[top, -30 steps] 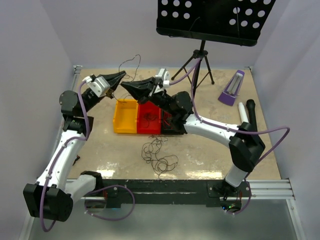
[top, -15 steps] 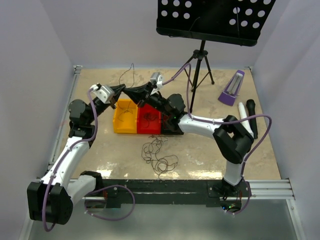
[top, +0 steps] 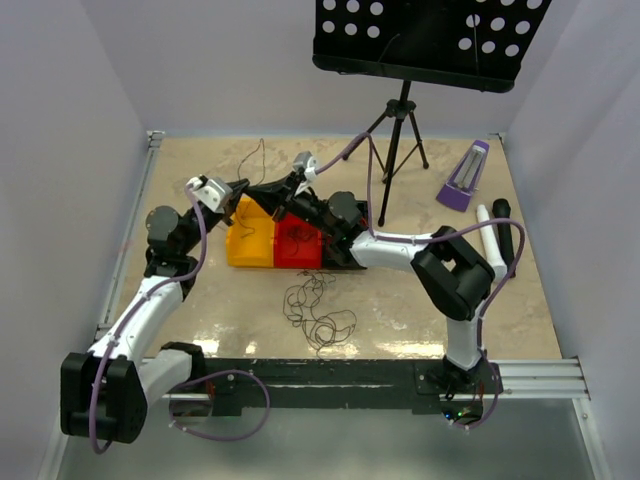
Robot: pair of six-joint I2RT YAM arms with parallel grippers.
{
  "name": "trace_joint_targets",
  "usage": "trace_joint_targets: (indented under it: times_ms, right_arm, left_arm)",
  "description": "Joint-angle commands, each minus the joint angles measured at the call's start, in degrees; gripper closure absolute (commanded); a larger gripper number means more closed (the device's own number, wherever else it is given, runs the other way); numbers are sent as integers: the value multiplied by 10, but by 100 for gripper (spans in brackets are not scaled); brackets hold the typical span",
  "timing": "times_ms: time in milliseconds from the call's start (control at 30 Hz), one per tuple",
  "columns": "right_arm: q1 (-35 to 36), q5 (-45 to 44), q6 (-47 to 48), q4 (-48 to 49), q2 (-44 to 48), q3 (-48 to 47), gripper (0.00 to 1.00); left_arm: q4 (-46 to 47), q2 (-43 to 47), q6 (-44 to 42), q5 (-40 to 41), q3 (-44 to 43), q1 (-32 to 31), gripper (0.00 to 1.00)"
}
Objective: Untangle the cables
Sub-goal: Place the cable in the bin.
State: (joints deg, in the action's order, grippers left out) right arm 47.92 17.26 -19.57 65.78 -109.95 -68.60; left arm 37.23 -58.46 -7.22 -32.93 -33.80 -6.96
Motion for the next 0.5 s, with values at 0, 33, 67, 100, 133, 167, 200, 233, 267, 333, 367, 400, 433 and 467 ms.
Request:
trace_joint_targets:
  times_ms: [0, 33, 67, 100, 133, 167, 200, 233, 267, 333, 367, 400, 433, 467]
  right_arm:
    - [-2, -49, 1, -23, -25, -28, 100]
    - [-2, -56, 1, -28, -29, -29, 100]
    - [-1, -66, 1, -28, -32, -26, 100]
    - [-2, -76, 1, -25, -35, -22, 100]
    - [-2, -84, 1, -27, -38, -21, 100]
    - [-2, -87, 1, -28, -40, -20, 100]
    - [-2, -91, 3, -28, -39, -17, 100]
    - [-2, -92, 2, -22, -36, -11, 100]
    - [-2, -92, 1, -15, -33, -5, 100]
    - [-2, -93, -1, -5, -22, 4, 100]
    - [-2, -93, -2, -3, -18, 7, 100]
    - [-1, -93, -2, -3, -12, 7, 100]
    - [-2, -92, 0, -2, -7, 8, 100]
    - [-2, -92, -1, -1, -4, 8, 100]
  left_arm:
    - [42, -21, -8, -34, 15, -4, 100]
    - [46, -24, -6, -32, 18, -4, 100]
    - [49, -25, -1, -29, 21, -4, 100]
    - [52, -26, 5, -29, 21, -4, 100]
    - [57, -26, 9, -32, 21, -4, 100]
    - [64, -25, 15, -39, 18, -4, 100]
    - [69, -25, 26, -45, 10, -4, 100]
    - [71, -24, 34, -52, 2, -4, 100]
    - [75, -22, 45, -60, -8, -4, 100]
    - [75, -23, 59, -78, -24, -4, 100]
    - [73, -24, 63, -85, -31, -5, 100]
    - [72, -25, 66, -93, -38, -6, 100]
    - [71, -25, 63, -100, -44, -8, 100]
    - [68, -25, 61, -105, -54, -9, 100]
